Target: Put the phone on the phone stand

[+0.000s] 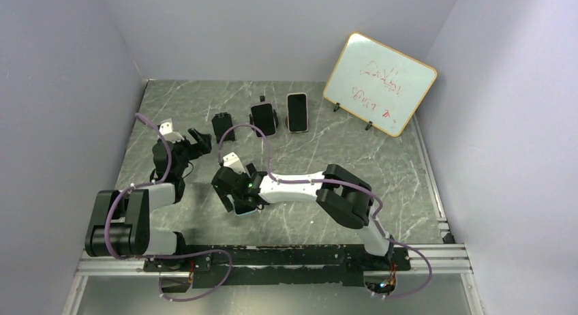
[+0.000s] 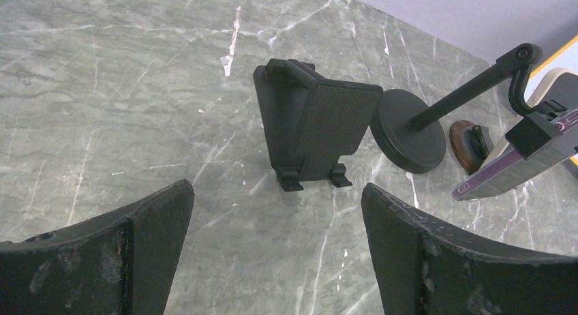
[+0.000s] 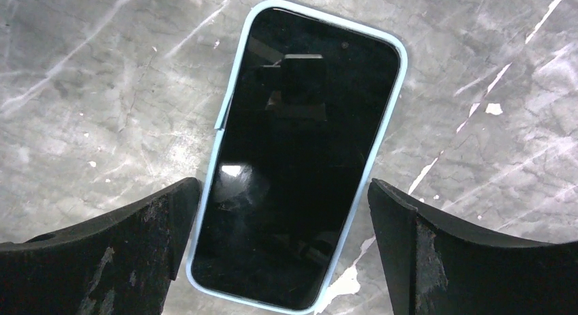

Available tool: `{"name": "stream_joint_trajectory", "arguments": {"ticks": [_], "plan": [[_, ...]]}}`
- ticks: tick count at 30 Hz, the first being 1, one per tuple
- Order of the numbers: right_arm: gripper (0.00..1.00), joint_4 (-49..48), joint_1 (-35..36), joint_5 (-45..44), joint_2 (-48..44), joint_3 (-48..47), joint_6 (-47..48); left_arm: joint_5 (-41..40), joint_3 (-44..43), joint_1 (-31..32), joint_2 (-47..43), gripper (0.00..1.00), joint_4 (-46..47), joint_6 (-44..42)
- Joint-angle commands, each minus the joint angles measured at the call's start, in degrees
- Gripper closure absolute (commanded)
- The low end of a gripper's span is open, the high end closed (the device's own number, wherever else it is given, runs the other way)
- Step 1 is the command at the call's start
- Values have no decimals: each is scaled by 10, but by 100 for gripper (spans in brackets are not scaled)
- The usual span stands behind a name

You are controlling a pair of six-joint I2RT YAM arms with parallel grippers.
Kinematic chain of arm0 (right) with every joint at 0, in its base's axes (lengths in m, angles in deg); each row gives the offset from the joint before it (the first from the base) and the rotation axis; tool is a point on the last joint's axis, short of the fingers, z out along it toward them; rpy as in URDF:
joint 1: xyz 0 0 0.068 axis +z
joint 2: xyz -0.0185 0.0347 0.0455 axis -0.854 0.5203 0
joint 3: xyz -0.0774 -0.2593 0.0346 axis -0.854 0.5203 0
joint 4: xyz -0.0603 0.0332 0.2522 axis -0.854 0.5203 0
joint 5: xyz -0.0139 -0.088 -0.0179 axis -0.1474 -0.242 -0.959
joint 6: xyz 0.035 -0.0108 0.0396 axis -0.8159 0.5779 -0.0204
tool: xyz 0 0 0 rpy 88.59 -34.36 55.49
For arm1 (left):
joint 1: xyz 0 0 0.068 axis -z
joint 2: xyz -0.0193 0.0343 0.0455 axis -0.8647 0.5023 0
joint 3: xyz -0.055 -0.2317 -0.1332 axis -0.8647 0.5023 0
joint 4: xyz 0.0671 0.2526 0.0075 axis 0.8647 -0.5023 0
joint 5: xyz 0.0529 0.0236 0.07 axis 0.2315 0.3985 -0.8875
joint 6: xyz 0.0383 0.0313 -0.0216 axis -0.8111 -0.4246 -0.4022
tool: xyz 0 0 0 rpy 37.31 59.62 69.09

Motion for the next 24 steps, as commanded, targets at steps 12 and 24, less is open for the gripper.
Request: {"name": "stream_joint_trajectory", "arguments": {"ticks": [12, 24], "plan": [[9, 75, 3, -19, 45, -36, -22, 25, 0, 4, 3, 3, 17, 9], [38, -25, -43, 65, 4, 48, -10, 47, 26, 19, -22, 8, 8, 13]]}}
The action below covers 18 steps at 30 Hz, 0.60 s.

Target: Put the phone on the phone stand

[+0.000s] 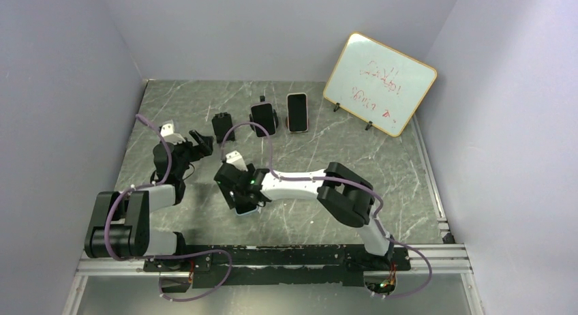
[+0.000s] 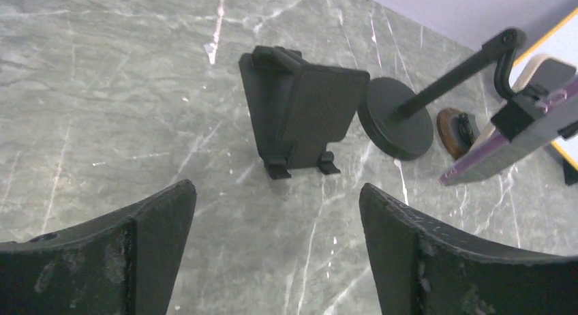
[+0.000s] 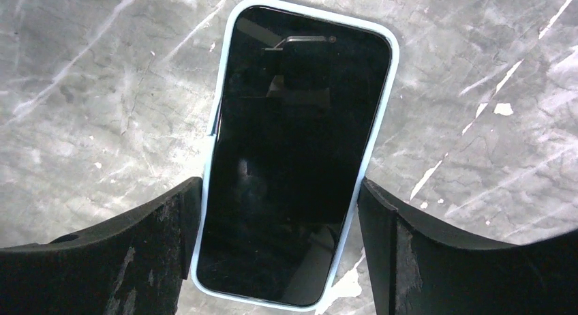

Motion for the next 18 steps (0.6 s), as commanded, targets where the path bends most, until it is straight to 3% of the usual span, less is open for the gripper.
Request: {"name": "stream_joint_trajectory", "arguments": {"ticks": [1, 8, 18], "plan": [[38, -56, -36, 53, -17, 73, 0, 37, 29, 18, -22, 11, 18, 10], [37, -188, -100, 152, -76, 164, -36, 99, 75, 37, -38, 16, 50, 47], [37, -226, -102, 148, -81, 172, -19, 106, 116, 76, -104, 17, -43, 77]]}}
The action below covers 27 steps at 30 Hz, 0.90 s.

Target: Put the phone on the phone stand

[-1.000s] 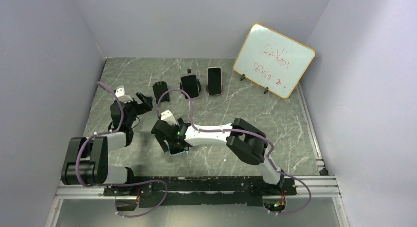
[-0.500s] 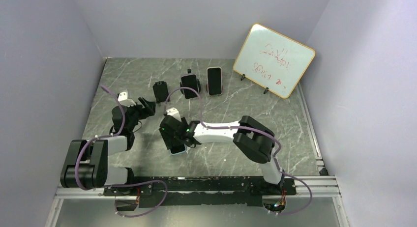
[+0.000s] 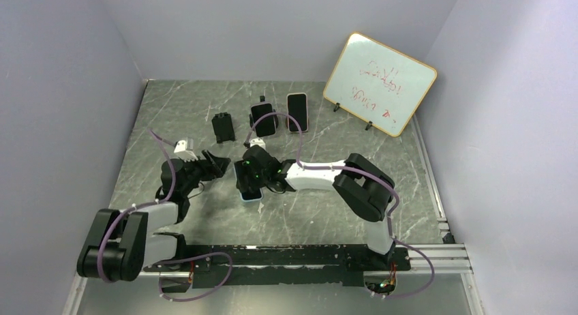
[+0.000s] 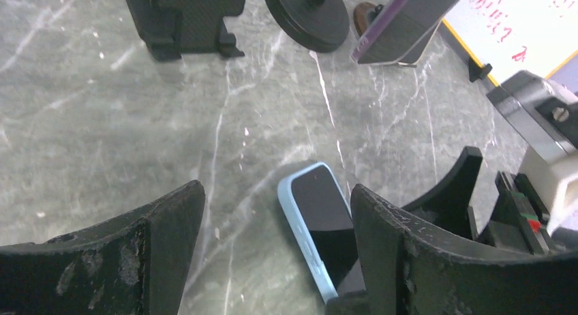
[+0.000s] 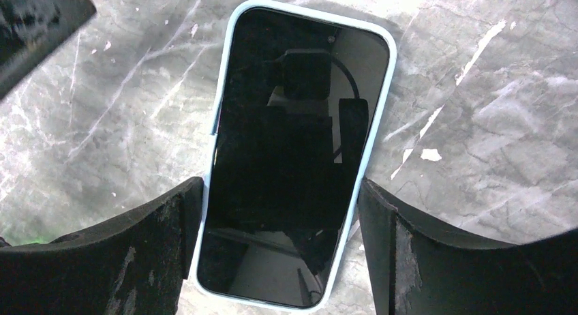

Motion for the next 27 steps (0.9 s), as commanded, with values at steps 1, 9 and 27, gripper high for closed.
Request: {"name": "stream_joint_trajectory", "arguments": {"ticks": [1, 9, 27], "plan": [[37, -27, 1, 8, 1, 13, 1, 9, 24, 13, -43, 17, -46, 22], [37, -80, 0, 26, -19, 41, 13, 20, 9, 27, 15, 20, -51, 16], [38, -126, 1, 49, -49, 74, 50, 45, -13, 50, 156, 27, 123, 108]]}}
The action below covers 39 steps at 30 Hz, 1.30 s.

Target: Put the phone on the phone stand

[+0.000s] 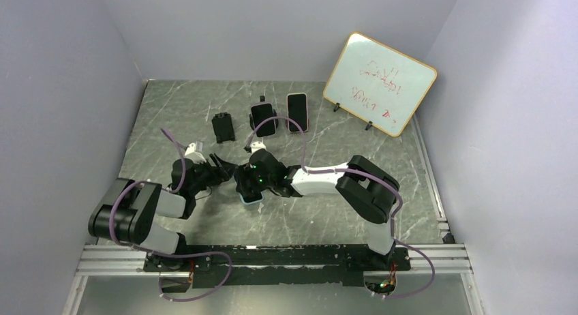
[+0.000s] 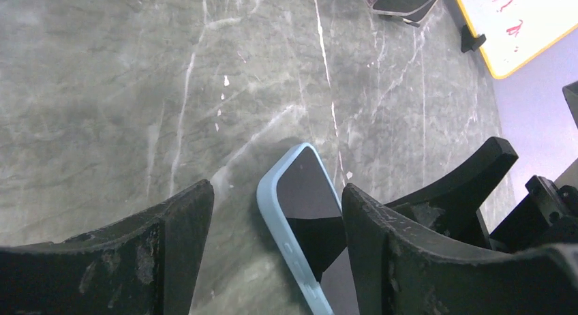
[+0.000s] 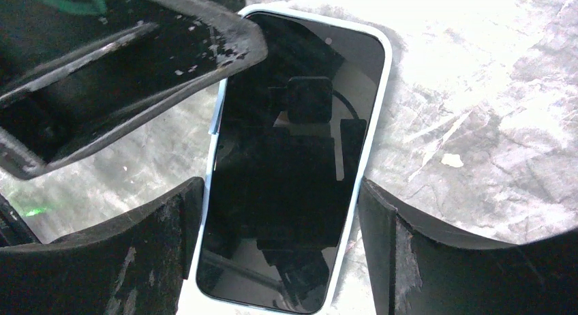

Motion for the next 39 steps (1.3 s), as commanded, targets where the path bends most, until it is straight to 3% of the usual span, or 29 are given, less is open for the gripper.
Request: {"name": "stream_joint_trajectory", "arguments": {"ticks": [1, 14, 19, 22, 29, 31, 35, 39], "plan": [[38, -24, 1, 10, -27, 7, 8, 40, -18, 7, 51, 29, 83, 50], [38, -32, 3, 8, -36, 21, 17, 71, -10, 18, 161, 54, 212, 119], [38, -34, 3, 8, -37, 23, 17, 90, -16, 18, 194, 70, 249, 143], [38, -33, 3, 5, -39, 26, 16, 100, -17, 18, 209, 94, 277, 159], [38, -37, 3, -11, -52, 42, 23, 124, -32, 18, 217, 95, 288, 147], [30, -33, 4, -16, -54, 45, 31, 128, -35, 18, 213, 95, 295, 130], [2, -33, 3, -33, -59, 51, 48, 134, -51, 18, 195, 95, 280, 93], [0, -44, -12, -45, -86, 71, 48, 144, -70, 18, 164, 95, 248, 33]]}}
